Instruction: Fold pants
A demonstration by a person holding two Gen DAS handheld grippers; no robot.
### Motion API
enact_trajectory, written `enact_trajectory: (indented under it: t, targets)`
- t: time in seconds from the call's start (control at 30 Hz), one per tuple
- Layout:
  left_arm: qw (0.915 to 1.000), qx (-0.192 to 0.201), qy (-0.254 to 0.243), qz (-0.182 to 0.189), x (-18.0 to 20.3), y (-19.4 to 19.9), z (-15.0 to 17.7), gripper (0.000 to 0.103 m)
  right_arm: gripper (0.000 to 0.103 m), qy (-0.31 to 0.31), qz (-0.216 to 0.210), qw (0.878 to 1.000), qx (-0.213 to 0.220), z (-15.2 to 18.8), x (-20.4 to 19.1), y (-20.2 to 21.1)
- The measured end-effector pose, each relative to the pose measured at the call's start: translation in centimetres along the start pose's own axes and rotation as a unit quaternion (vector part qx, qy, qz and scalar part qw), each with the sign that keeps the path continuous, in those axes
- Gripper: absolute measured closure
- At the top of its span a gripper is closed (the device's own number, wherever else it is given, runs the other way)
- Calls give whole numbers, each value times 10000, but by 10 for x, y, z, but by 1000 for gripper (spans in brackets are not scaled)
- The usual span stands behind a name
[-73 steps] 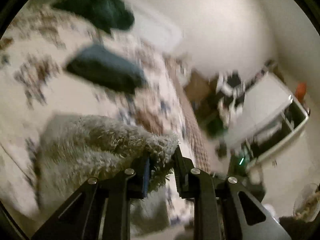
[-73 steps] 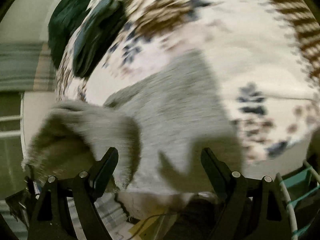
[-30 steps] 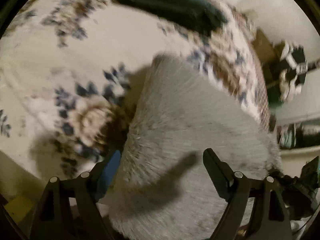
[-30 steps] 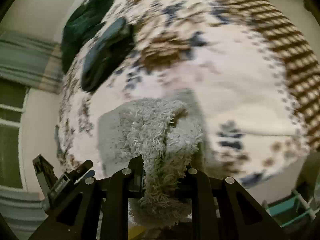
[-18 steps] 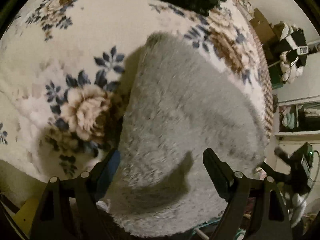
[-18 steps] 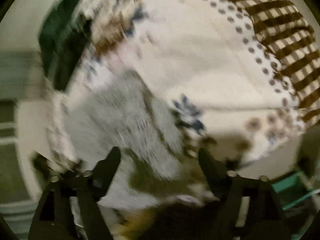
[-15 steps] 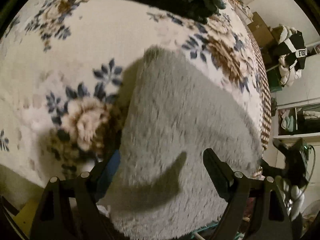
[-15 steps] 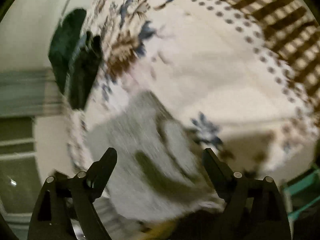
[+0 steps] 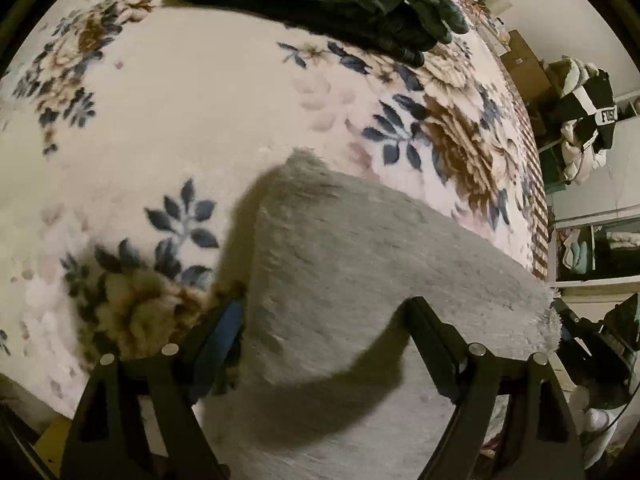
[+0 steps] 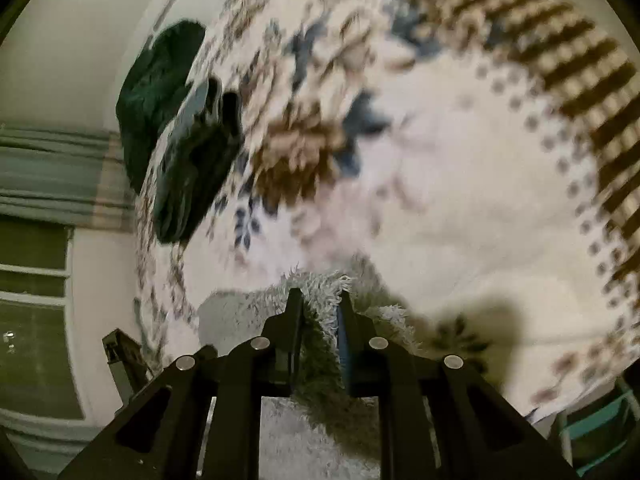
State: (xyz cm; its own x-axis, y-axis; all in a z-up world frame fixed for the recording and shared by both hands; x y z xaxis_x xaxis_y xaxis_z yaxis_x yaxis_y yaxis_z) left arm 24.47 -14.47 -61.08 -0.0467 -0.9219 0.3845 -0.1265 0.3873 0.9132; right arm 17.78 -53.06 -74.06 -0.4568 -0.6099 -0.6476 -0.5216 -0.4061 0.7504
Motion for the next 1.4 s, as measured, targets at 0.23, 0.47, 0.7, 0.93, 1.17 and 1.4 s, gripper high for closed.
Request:
enact_trajectory:
  t: [0.23, 0.47, 0.7, 0.93, 1.17, 1.4]
  targets:
    - [9996, -257, 1, 115, 3, -9, 5, 19, 72, -331, 820, 9926, -829, 7, 58, -50]
    - [9991, -239, 200, 297, -6, 12, 23, 19, 22, -1366, -324, 9867, -823, 59, 71, -16]
    - [9986, -461, 153, 207, -8, 5, 49, 19, 82, -2177, -1002, 9661, -961, 116, 86, -33]
    - [9974, -681, -169, 146, -2, -8, 72, 18, 86, -1823, -366, 9814, -476, 132, 92, 17]
    - [9969, -539, -123, 551, 4, 10, 75, 18, 27, -1327, -151, 9875, -835, 134, 109, 0]
    - [9875, -772, 500, 1280, -22, -22, 82, 15, 2, -732, -726, 9881, -1144, 128, 80, -48]
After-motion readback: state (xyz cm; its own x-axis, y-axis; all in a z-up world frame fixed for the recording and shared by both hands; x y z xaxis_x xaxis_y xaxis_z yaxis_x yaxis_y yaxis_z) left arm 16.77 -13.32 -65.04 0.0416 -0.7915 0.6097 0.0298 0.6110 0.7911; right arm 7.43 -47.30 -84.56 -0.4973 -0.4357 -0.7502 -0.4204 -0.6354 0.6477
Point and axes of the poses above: each gripper's, at about its wrist camera, not at the fingertips, and y roughly against the way its jaws point, x to its right, z to its underside, the point moved 10 cm from there along -y, roughly the way its jaws point, and after that the axes turned 2 degrees about x, right-handed, at the moved point
